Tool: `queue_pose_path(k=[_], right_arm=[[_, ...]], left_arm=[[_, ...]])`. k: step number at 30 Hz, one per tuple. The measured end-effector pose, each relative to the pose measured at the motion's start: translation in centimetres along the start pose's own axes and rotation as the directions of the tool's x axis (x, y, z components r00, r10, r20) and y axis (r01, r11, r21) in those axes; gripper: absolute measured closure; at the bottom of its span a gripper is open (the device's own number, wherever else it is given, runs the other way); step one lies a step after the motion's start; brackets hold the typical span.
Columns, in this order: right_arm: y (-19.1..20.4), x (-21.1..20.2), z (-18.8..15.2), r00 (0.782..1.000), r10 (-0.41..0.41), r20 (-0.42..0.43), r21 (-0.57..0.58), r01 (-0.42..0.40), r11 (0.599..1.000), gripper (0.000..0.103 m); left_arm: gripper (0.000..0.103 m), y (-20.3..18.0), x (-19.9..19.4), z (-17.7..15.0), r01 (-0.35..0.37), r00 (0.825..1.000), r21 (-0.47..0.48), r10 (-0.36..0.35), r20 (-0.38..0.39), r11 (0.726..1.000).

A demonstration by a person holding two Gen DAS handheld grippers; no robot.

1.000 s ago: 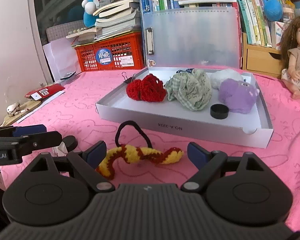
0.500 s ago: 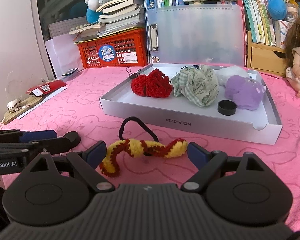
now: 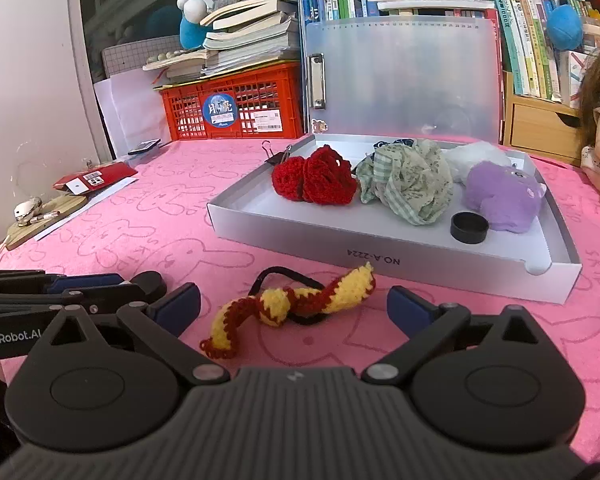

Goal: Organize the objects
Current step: 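Move the left tool to the white doll figure while right tool approaches the snake, then grasp the white doll figure with left tool while right tool grasps the knitted snake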

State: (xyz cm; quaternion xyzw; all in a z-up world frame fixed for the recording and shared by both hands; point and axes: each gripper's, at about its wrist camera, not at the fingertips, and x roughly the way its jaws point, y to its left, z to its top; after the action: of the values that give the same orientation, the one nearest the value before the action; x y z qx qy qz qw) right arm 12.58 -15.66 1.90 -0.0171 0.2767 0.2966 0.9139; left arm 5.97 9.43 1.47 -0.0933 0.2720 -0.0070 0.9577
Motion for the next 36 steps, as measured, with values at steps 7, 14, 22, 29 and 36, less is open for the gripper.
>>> queue_pose_path(k=[7,14,22,29,36], right_arm=[[0.5,0.7,0.1,0.999,-0.02,-0.033,-0.025,0.019,1.0,0.003],[1.4,1.2,0.0,0.997,-0.024,-0.068,-0.057,0.02,0.998,0.017],[2.4,1.0,0.0,0.998,-0.004,-0.062,-0.087,-0.001,0.996,0.057],[2.9,0.4,0.2,0.999,-0.008,-0.037,-0.109,0.004,0.994,0.073],[2.6,-0.7,0.5,0.999,-0.031,0.006,-0.104,0.032,0.994,0.086]], left_arm=[[0.085,0.4,-0.6,0.1,-0.001,1.0,-0.011,0.001,0.024,1.0],[0.084,0.9,-0.8,0.3,-0.003,0.999,-0.034,0.004,0.038,0.999],[0.084,1.3,-0.9,0.7,-0.004,0.998,-0.054,0.007,0.055,0.999],[0.084,1.1,-0.9,1.1,0.003,0.998,-0.053,0.001,0.067,0.999],[0.084,0.8,-0.8,1.5,0.008,0.997,-0.052,-0.005,0.073,0.999]])
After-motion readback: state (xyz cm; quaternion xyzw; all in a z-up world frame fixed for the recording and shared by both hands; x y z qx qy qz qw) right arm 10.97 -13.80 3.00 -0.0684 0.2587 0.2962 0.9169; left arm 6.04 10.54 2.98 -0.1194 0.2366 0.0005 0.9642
